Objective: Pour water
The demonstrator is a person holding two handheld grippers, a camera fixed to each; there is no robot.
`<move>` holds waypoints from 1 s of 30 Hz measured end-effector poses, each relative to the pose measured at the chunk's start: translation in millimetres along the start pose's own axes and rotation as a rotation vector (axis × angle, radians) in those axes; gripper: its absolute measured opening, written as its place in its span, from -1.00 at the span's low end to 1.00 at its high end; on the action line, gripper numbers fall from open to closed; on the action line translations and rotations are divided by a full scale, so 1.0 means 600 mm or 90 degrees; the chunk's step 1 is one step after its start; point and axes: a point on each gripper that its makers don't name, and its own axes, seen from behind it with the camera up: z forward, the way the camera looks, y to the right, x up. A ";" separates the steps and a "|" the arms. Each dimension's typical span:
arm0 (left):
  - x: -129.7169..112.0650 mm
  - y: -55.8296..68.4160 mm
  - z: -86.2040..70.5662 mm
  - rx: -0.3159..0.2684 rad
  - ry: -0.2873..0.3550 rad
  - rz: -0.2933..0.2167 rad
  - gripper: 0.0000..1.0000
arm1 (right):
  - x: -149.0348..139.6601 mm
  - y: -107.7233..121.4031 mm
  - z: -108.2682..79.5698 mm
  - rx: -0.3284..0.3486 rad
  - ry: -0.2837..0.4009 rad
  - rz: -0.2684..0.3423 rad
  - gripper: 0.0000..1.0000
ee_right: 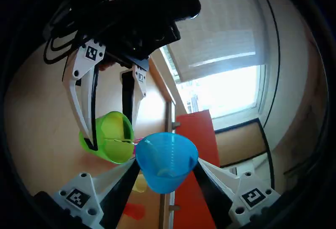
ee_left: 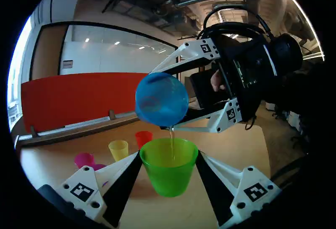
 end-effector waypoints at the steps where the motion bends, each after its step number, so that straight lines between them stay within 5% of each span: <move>1: 0.000 0.000 0.000 0.000 0.000 0.000 0.76 | 0.000 0.000 0.000 0.000 0.000 -0.001 0.79; 30: 0.000 0.004 0.003 -0.001 0.000 0.005 0.76 | 0.008 0.011 -0.003 -0.014 -0.008 -0.056 0.79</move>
